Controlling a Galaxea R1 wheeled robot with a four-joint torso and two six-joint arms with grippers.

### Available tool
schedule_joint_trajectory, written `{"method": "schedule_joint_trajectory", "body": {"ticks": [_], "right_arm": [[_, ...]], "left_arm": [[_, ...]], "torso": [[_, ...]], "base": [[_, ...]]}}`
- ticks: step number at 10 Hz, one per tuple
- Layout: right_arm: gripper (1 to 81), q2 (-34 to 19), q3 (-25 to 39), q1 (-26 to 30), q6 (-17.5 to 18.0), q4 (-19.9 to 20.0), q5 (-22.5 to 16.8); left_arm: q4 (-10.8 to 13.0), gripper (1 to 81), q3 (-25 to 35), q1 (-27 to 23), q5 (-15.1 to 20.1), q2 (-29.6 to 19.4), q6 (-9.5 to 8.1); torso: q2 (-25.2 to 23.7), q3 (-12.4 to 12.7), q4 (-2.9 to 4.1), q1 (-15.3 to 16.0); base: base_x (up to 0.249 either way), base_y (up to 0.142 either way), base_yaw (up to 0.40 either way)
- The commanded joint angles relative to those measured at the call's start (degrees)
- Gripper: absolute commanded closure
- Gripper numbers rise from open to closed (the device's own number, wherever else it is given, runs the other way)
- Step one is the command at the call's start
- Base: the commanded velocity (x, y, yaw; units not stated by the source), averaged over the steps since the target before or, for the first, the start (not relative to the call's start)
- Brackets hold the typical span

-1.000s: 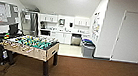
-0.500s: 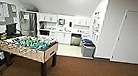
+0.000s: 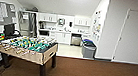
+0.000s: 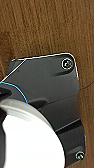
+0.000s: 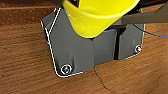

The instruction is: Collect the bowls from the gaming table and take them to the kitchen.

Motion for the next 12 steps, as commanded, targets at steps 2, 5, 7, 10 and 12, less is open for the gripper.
{"method": "schedule_joint_trajectory", "body": {"ticks": [2, 5, 7, 10, 12], "right_arm": [[81.1, -1.3, 0.2, 2.6, -0.1, -0.7, -2.3], [81.1, -1.1, 0.0, 2.8, -0.1, -0.7, -2.3], [81.1, -0.8, -0.1, 2.7, -0.1, -0.7, -2.3], [81.1, -0.8, -0.1, 2.8, -0.1, -0.7, -2.3], [81.1, -0.8, -0.2, 2.8, -0.1, -0.7, -2.3]], "left_arm": [[0.4, 81.1, -0.3, -3.3, 2.4, -0.4, 0.40], [0.4, 81.1, -0.3, -3.3, 2.4, -0.1, 0.48], [0.4, 81.1, -0.3, -3.3, 2.4, -0.2, 0.48], [0.5, 81.1, -0.3, -3.3, 2.4, 0.0, 0.75], [0.4, 81.1, -0.3, -3.3, 2.4, -0.2, 0.75]], "torso": [[0.0, 0.0, 0.00, 0.0], [0.0, 0.0, 0.00, 0.0], [0.0, 0.0, 0.00, 0.0], [0.0, 0.0, 0.00, 0.0], [0.0, 0.0, 0.00, 0.0]], "base": [[0.173, 0.000, 0.000], [0.178, 0.000, 0.000], [0.183, 0.000, 0.000], [0.188, 0.000, 0.000], [0.188, 0.000, 0.000]]}}
